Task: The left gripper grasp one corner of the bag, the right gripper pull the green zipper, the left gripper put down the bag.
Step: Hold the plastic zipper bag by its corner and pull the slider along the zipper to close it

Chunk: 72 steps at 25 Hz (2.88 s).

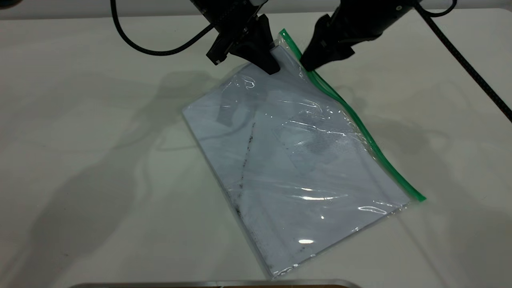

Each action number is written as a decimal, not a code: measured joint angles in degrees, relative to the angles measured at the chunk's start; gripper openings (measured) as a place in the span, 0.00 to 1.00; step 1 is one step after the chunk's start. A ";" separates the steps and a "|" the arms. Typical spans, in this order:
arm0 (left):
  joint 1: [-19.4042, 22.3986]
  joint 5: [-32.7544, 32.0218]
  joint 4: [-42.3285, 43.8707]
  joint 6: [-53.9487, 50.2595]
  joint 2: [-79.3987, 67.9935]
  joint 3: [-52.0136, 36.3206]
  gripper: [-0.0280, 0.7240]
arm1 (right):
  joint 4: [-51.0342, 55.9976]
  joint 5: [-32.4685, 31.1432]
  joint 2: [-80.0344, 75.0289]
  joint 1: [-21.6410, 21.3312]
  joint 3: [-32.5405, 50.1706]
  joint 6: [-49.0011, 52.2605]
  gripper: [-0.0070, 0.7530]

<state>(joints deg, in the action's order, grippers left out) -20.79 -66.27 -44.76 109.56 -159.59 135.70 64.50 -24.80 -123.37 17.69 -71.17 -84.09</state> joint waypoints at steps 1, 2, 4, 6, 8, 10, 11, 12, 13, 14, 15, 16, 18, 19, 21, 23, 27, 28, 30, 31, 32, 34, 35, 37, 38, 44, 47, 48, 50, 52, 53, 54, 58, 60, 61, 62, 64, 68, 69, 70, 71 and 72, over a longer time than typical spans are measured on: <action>0.00 0.00 -0.38 0.06 0.00 0.00 0.11 | 1.59 0.00 -0.12 0.00 -0.06 -1.75 0.74; 0.00 0.00 -0.64 0.06 0.00 0.00 0.11 | 3.39 -0.06 -0.40 0.00 -0.12 -3.45 0.74; 0.00 0.00 -1.19 0.11 -0.11 0.00 0.11 | 6.24 -0.31 -1.05 0.00 -0.18 -6.34 0.74; 0.00 0.02 -1.77 0.11 -0.24 0.00 0.11 | 8.47 -0.68 -1.61 0.00 -0.25 -8.57 0.74; 0.00 0.02 -2.30 0.20 -0.33 0.00 0.11 | 9.54 -0.70 -2.12 0.00 -0.30 -9.59 0.74; 0.00 0.02 -2.48 0.23 -0.41 0.00 0.11 | 9.91 -0.70 -2.38 0.00 -0.37 -10.06 0.74; 0.00 0.02 -2.48 0.23 -0.40 0.00 0.11 | 9.96 -0.70 -2.53 0.00 -0.37 -10.18 0.74; 0.00 0.02 -2.50 0.23 -0.40 0.00 0.11 | 10.05 -0.70 -2.60 0.00 -0.42 -10.20 0.73; 0.00 0.02 -2.50 0.23 -0.40 0.00 0.11 | 10.09 -0.70 -2.66 0.00 -0.42 -10.20 0.71; 0.00 0.02 -2.50 0.23 -0.40 0.00 0.11 | 10.09 -0.70 -2.66 0.00 -0.42 -10.20 0.69; 0.00 0.02 -2.50 0.23 -0.40 0.00 0.11 | 10.09 -0.70 -2.66 0.00 -0.42 -10.20 0.67; 0.00 0.02 -2.50 0.23 -0.40 0.00 0.11 | 10.17 -0.70 -2.66 0.00 -0.42 -10.24 0.63; 0.00 0.02 -2.55 0.23 -0.40 0.00 0.11 | 10.23 -0.65 -2.73 0.00 -0.42 -10.24 0.55; 0.00 0.02 -2.55 0.23 -0.40 0.00 0.11 | 10.29 -0.65 -2.73 0.00 -0.42 -10.24 0.51; 0.00 0.02 -2.55 0.23 -0.40 0.00 0.11 | 10.34 -0.65 -2.73 0.00 -0.42 -10.24 0.41; 0.00 0.02 -2.55 0.23 -0.40 0.00 0.11 | 10.34 -0.65 -2.73 0.00 -0.42 -10.24 0.32; 0.00 0.02 -2.55 -1.94 -0.40 0.00 0.11 | 10.34 -0.42 -2.73 0.00 -0.42 -10.24 0.16; 0.00 0.09 -2.55 -2.98 -0.40 0.00 0.11 | 10.34 -0.28 -2.73 0.00 -0.42 -10.24 0.13; 0.00 0.23 -2.55 -4.61 -0.40 0.00 0.11 | 10.34 0.06 -2.73 0.00 -0.42 -10.24 0.08; 0.00 0.37 -2.55 -4.93 -0.40 0.00 0.11 | 10.34 0.14 -2.73 0.00 -0.42 -10.24 0.07; 0.00 0.50 -2.55 -5.14 -0.40 0.00 0.11 | 10.34 0.25 -2.73 0.00 -0.42 -10.24 0.06; 0.00 0.79 -2.55 -5.37 -0.40 0.00 0.11 | 10.27 0.36 -2.73 0.00 -0.42 -10.12 0.05; 0.00 0.91 -2.55 -5.37 -0.40 0.00 0.11 | 10.01 0.42 -2.73 0.00 -0.42 -9.94 0.05; 0.00 1.52 -2.55 -5.95 -0.40 0.00 0.11 | 9.27 0.48 -2.73 0.00 -0.42 -8.40 0.05; 0.00 1.87 -2.55 -6.43 -0.40 0.00 0.11 | 8.48 0.48 -2.73 -0.06 -0.48 -7.18 0.05; -0.73 3.08 -3.23 -8.14 -0.42 0.00 0.11 | 0.97 -0.71 -2.73 -1.97 -0.58 3.25 0.05; -0.97 3.14 -3.90 -8.27 -0.47 0.00 0.11 | -3.33 -1.96 -2.73 -2.85 -0.89 7.79 0.05; -1.09 3.20 -4.12 -8.38 -0.47 0.00 0.11 | -4.78 -2.41 -2.73 -3.12 -1.02 9.11 0.05; -1.15 3.26 -4.73 -8.38 -0.47 0.00 0.11 | -6.83 -3.18 -2.68 -3.60 -1.04 11.09 0.05; -1.15 3.26 -5.44 -8.38 -0.54 0.00 0.11 | -7.87 -3.76 -2.68 -4.01 -1.04 12.39 0.05; -1.15 3.26 -5.82 -8.38 -0.54 0.00 0.11 | -8.24 -3.92 -2.68 -4.11 -1.04 12.54 0.05; -1.15 3.20 -5.91 -8.43 -0.54 0.12 0.11 | -8.50 -4.15 -2.68 -4.18 -1.04 12.54 0.05; -1.15 1.95 -5.43 -11.01 -0.67 2.86 0.11 | -9.65 -4.74 -2.73 -4.55 -1.11 13.35 0.05; -1.03 0.81 -4.80 -12.57 -0.71 4.77 0.11 | -9.72 -4.71 -2.73 -4.56 -1.23 13.64 0.05; -0.86 0.00 -4.42 -13.29 -0.72 5.74 0.11 | -9.72 -4.71 -2.73 -4.56 -1.27 13.64 0.05; -0.66 -0.35 -4.20 -14.11 -0.85 6.57 0.11 | -9.72 -4.71 -2.73 -4.56 -1.33 13.70 0.05; 0.09 -0.46 -4.27 -15.82 -1.20 7.92 0.11 | -9.93 -4.64 -2.73 -4.56 -1.70 14.03 0.05; 1.50 -0.72 -5.28 -18.28 -1.60 9.71 0.11 | -10.80 -3.71 -2.68 -4.56 -1.88 15.34 0.06; 1.82 -0.72 -5.54 -18.42 -1.59 9.84 0.11 | -11.10 -3.58 -2.68 -4.56 -1.88 15.52 0.06; 2.06 -0.72 -5.68 -18.55 -1.59 10.07 0.11 | -11.40 -3.43 -2.68 -4.56 -1.88 15.61 0.06; 2.34 -0.72 -5.76 -18.74 -1.59 10.32 0.11 | -11.77 -3.37 -2.68 -4.56 -1.88 15.69 0.06; 2.68 -0.72 -5.91 -18.85 -1.59 10.37 0.11 | -12.13 -3.38 -2.68 -4.56 -1.88 15.83 0.06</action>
<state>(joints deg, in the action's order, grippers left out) -18.11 -66.99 -50.66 90.70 -161.18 146.07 52.37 -28.18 -126.05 13.13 -73.06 -68.26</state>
